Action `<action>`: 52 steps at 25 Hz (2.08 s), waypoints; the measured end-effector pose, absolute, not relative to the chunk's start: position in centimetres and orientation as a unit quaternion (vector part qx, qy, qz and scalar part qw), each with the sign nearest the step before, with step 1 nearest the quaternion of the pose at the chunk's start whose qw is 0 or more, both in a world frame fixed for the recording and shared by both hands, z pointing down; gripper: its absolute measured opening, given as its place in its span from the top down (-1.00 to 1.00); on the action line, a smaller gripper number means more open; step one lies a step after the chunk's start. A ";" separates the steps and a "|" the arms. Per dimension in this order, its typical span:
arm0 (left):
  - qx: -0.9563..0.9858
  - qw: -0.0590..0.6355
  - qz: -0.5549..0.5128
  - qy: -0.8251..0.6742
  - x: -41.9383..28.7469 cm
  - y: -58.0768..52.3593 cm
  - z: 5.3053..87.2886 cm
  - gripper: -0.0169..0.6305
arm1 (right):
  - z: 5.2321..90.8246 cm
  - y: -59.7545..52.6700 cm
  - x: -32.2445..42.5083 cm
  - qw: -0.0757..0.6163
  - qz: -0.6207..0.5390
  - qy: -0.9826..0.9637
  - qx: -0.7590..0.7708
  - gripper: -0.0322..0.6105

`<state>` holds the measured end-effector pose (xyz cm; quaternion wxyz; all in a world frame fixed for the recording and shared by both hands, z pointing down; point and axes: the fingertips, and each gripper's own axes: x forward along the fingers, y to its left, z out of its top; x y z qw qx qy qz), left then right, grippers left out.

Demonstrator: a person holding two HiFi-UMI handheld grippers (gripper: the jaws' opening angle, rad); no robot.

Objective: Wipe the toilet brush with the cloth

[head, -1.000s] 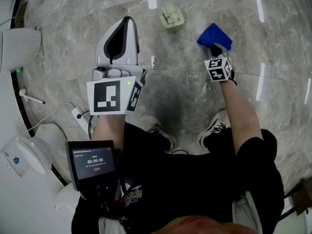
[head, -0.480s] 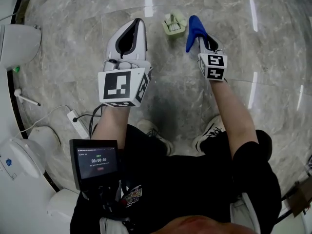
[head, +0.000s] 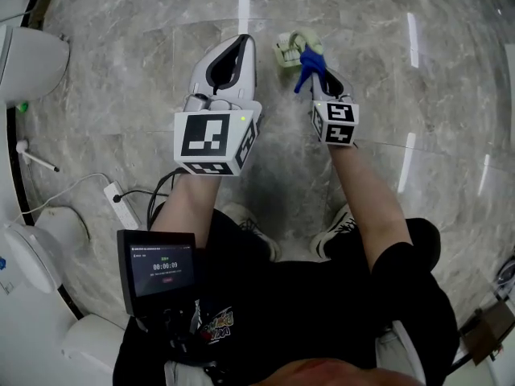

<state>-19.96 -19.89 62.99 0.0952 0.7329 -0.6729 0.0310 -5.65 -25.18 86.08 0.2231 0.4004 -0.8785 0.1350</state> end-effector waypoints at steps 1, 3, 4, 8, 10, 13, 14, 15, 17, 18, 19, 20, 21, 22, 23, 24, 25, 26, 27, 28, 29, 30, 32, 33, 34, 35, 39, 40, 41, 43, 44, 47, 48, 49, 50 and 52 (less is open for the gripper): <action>0.732 0.099 0.030 -0.673 -20.1 -19.9 63.0 0.92 | 86.1 -24.8 -6.2 0.223 0.137 -0.879 0.398 0.73; 0.731 0.100 0.026 -0.674 -20.3 -19.7 62.8 0.92 | 86.2 -24.2 -7.1 0.220 0.143 -0.879 0.398 0.73; 0.732 0.099 0.025 -0.674 -20.4 -19.6 62.6 0.92 | 86.2 -23.8 -7.5 0.217 0.149 -0.878 0.400 0.73; 0.735 0.089 0.025 -0.672 -20.4 -19.1 62.2 0.92 | 86.1 -22.4 -8.6 0.199 0.172 -0.874 0.409 0.73; 0.735 0.087 0.024 -0.672 -20.6 -19.0 62.1 0.92 | 86.4 -21.7 -9.1 0.193 0.181 -0.872 0.411 0.73; 0.734 0.088 0.023 -0.673 -20.9 -18.9 62.2 0.92 | 87.8 -20.5 -9.6 0.197 0.209 -0.864 0.414 0.73; 0.734 0.090 0.022 -0.672 -20.8 -18.9 62.2 0.92 | 88.5 -20.3 -9.8 0.200 0.219 -0.861 0.414 0.73; 0.735 0.091 0.022 -0.672 -20.8 -18.9 62.2 0.92 | 89.1 -20.1 -10.1 0.204 0.228 -0.858 0.413 0.73; 0.736 0.091 0.023 -0.671 -20.8 -18.8 62.3 0.92 | 90.0 -20.0 -10.8 0.213 0.232 -0.857 0.407 0.73; 0.736 0.091 0.024 -0.671 -20.8 -18.8 62.3 0.92 | 90.3 -20.1 -11.2 0.218 0.229 -0.859 0.402 0.74; 0.736 0.090 0.025 -0.670 -20.8 -18.8 62.3 0.92 | 90.6 -20.1 -11.6 0.223 0.226 -0.861 0.397 0.74; 0.736 0.090 0.025 -0.670 -20.8 -18.8 62.3 0.92 | 90.9 -20.2 -11.9 0.226 0.225 -0.862 0.394 0.74; 0.737 0.091 0.025 -0.670 -20.9 -18.8 62.3 0.92 | 91.2 -20.2 -12.1 0.229 0.228 -0.862 0.391 0.74; 0.737 0.092 0.026 -0.669 -20.9 -18.8 62.4 0.92 | 91.5 -20.2 -12.3 0.232 0.232 -0.861 0.388 0.74; 0.737 0.092 0.027 -0.669 -20.9 -18.8 62.4 0.92 | 91.9 -20.2 -12.5 0.236 0.237 -0.860 0.386 0.74; 0.737 0.092 0.028 -0.669 -20.9 -18.8 62.5 0.92 | 92.3 -20.1 -12.7 0.241 0.241 -0.859 0.382 0.74; 0.737 0.092 0.029 -0.669 -20.8 -18.8 62.6 0.92 | 92.8 -20.1 -13.0 0.247 0.243 -0.859 0.378 0.74; 0.738 0.091 0.030 -0.668 -20.8 -18.8 62.6 0.92 | 93.2 -20.0 -13.2 0.253 0.244 -0.859 0.372 0.74; 0.739 0.090 0.030 -0.667 -20.7 -18.7 62.6 0.92 | 93.6 -19.8 -13.6 0.259 0.243 -0.861 0.364 0.74; 0.740 0.089 0.031 -0.666 -20.5 -18.7 62.6 0.92 | 94.0 -19.5 -14.0 0.267 0.236 -0.865 0.354 0.74; 0.741 0.087 0.031 -0.665 -20.5 -18.7 62.6 0.92 | 94.3 -19.2 -14.5 0.276 0.226 -0.870 0.340 0.73; 0.742 0.086 0.031 -0.665 -20.4 -18.6 62.6 0.92 | 94.5 -18.8 -15.0 0.285 0.214 -0.876 0.326 0.73; 0.742 0.087 0.030 -0.664 -20.4 -18.6 62.7 0.92 | 94.7 -18.3 -15.7 0.295 0.197 -0.885 0.302 0.74; 0.742 0.088 0.029 -0.664 -20.4 -18.6 62.7 0.92 | 94.5 -18.3 -15.8 0.295 0.191 -0.888 0.295 0.73; 0.742 0.088 0.029 -0.663 -20.4 -18.7 62.7 0.92 | 94.2 -18.5 -16.1 0.291 0.190 -0.892 0.289 0.74; 0.743 0.088 0.029 -0.663 -20.4 -18.7 62.7 0.92 | 93.8 -18.6 -16.4 0.285 0.192 -0.895 0.284 0.74; 0.740 0.094 0.027 -0.665 -20.7 -19.1 63.0 0.92 | 92.6 -19.2 -17.6 0.257 0.214 -0.901 0.276 0.74; 0.740 0.096 0.028 -0.665 -20.6 -19.1 63.1 0.92 | 92.7 -19.3 -17.7 0.251 0.231 -0.898 0.279 0.74; 0.740 0.097 0.028 -0.665 -20.6 -19.2 63.1 0.92 | 92.9 -19.5 -17.8 0.247 0.248 -0.893 0.283 0.74; 0.742 0.096 0.029 -0.663 -20.5 -19.2 63.1 0.92 | 93.4 -19.9 -17.6 0.247 0.268 -0.884 0.293 0.74; 0.742 0.095 0.029 -0.663 -20.5 -19.2 63.1 0.92 | 93.6 -19.9 -17.3 0.250 0.270 -0.881 0.299 0.74; 0.742 0.096 0.026 -0.663 -20.7 -19.3 63.3 0.92 | 93.4 -19.3 -15.6 0.252 0.266 -0.876 0.314 0.74; 0.742 0.098 0.026 -0.662 -20.7 -19.5 63.4 0.92 | 93.1 -19.2 -14.7 0.249 0.263 -0.875 0.321 0.74; 0.742 0.099 0.026 -0.662 -20.7 -19.7 63.5 0.92 | 92.9 -19.3 -13.7 0.246 0.261 -0.873 0.331 0.74; 0.742 0.100 0.025 -0.662 -20.7 -19.9 63.5 0.92 | 92.6 -19.7 -12.6 0.241 0.261 -0.869 0.345 0.74; 0.742 0.104 0.021 -0.662 -20.6 -20.4 63.7 0.92 | 92.5 -21.2 -9.8 0.228 0.274 -0.852 0.384 0.74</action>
